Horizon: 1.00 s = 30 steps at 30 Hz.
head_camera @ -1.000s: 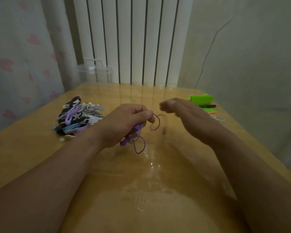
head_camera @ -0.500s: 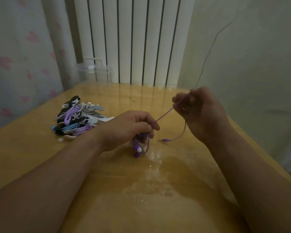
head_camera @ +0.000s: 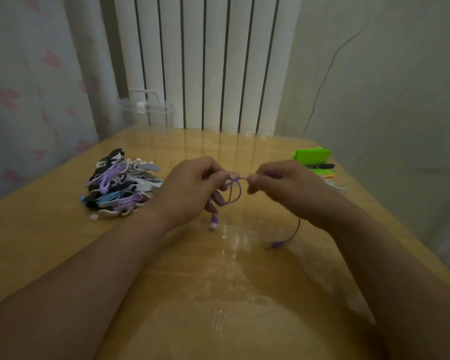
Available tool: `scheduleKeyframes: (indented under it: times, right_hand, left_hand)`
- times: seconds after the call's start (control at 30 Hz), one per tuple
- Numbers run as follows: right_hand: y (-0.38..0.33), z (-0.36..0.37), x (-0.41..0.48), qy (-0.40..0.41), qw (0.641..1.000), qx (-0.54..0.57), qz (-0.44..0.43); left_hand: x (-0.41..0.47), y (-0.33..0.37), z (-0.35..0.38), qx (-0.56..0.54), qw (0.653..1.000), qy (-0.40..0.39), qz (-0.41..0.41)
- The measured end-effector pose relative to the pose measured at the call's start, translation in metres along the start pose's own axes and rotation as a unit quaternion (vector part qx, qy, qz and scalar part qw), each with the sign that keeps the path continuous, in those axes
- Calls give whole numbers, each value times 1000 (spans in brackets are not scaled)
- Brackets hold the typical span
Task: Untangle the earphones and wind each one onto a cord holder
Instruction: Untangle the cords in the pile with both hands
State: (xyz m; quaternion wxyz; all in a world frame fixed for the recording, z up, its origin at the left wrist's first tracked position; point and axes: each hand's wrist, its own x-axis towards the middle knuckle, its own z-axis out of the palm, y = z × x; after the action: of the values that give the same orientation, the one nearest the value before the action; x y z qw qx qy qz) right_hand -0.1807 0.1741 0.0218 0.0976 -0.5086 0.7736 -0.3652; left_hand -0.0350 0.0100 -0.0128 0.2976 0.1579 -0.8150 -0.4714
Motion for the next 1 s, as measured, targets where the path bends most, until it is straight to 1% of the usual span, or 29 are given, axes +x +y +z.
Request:
scheduleKeyframes:
  times: [0.07, 0.17, 0.23, 0.27, 0.33, 0.37, 0.4, 0.43, 0.5, 0.57, 0.67, 0.7, 0.77, 0.83, 0.9, 0.93, 0.97, 1.0]
  right_hand:
    - [4, -7, 3, 55, 996, 74, -4]
    - [5, -10, 4, 78, 986, 148, -3]
    - [2, -9, 5, 101, 971, 216, 15]
    - [1, -9, 6, 114, 956, 269, 28]
    - [-2, -11, 6, 117, 911, 393, 43]
    - [-2, -13, 7, 115, 895, 430, 41]
    - [-2, -14, 6, 118, 888, 442, 36]
    - [0, -13, 7, 125, 890, 437, 30]
    - [5, -14, 9, 159, 897, 411, 27]
    - [10, -18, 11, 207, 891, 404, 15]
    - [15, -27, 12, 256, 869, 424, -10]
    - [14, -30, 11, 266, 863, 429, -9]
    - [14, -32, 10, 279, 853, 441, -1]
    - [12, -32, 10, 270, 850, 452, -3]
    - [9, -29, 9, 239, 863, 446, -14]
    - [6, -27, 8, 218, 874, 435, -18]
    - [3, -23, 6, 195, 885, 423, -20]
    - [0, -19, 5, 171, 893, 416, -21]
  left_hand:
    - [1, 2, -3, -21, 1000, 13, -17]
    - [0, 6, -2, -87, 994, 6, -67]
    - [-1, 8, -4, -117, 988, -4, -105]
    - [-1, 7, -5, -124, 986, -17, -114]
    - [0, 5, -7, -137, 983, -61, -109]
    - [0, 5, -8, -148, 979, -91, -104]
    - [0, 5, -9, -152, 976, -120, -99]
    - [-1, 7, -9, -143, 976, -139, -91]
    - [-4, 12, -8, -97, 983, -142, -70]
    - [-5, 13, -7, -60, 992, -102, -51]
    - [0, 6, -11, -24, 998, 8, -53]
    - [1, 3, -14, 2, 998, 19, -52]
    - [1, -1, -13, 61, 996, -24, -54]
    - [-2, -1, -7, 136, 988, -63, -32]
    - [-5, 1, 3, 172, 984, -41, 16]
    - [-7, 5, 7, 161, 986, -33, 35]
    - [-8, 10, 11, 114, 992, -48, 35]
    - [-10, 15, 15, 43, 996, -73, 16]
